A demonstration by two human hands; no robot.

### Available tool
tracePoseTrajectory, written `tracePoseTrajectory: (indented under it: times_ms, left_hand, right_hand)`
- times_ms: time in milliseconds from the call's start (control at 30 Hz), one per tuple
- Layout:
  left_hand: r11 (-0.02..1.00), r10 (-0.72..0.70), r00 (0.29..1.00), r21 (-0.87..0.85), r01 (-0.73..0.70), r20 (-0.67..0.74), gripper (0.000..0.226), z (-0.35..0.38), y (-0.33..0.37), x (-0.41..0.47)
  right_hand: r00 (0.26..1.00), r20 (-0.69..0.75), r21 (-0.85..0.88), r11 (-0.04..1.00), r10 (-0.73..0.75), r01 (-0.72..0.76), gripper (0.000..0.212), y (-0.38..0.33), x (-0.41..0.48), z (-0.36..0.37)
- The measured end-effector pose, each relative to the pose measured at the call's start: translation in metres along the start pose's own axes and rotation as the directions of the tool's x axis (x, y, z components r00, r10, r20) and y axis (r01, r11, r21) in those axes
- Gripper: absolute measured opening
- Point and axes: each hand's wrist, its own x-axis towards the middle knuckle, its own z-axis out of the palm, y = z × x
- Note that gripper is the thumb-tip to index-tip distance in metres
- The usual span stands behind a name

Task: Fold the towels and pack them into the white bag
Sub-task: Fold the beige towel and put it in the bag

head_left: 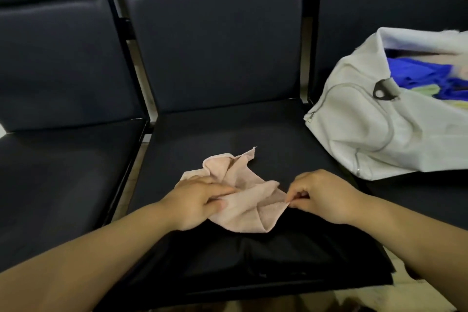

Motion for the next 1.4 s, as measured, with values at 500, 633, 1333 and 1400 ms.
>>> tracePoseTrajectory:
  times_ms: [500, 633, 1333, 1400]
  left_hand:
    - [0.940, 0.333, 0.904, 0.024, -0.340, -0.268, 0.021, -0.002, 0.061, 0.018]
    - [0.910, 0.413, 0.908, 0.006, -0.414, 0.067, 0.023, 0.014, 0.073, 0.024]
    - [0.849, -0.045, 0.984, -0.526, -0.055, -0.175, 0.019, -0.065, 0.035, -0.020]
    - [0.903, -0.055, 0.972, -0.427, -0.049, -0.227, 0.014, -0.080, 0.038, -0.031]
  right_hand:
    - [0.984, 0.174, -0.067, 0.997, -0.034, 0.046, 0.025, 0.002, -0.009, -0.007]
    - [0.989, 0.147, -0.060, 0.998, -0.023, 0.032, 0.025, 0.005, -0.009, -0.003]
    - [0.934, -0.222, 0.734, 0.679, 0.279, -0.028, 0.012, -0.012, -0.019, -0.058]
    - [0.921, -0.268, 0.713, 0.701, 0.282, -0.007, 0.012, -0.018, -0.019, -0.061]
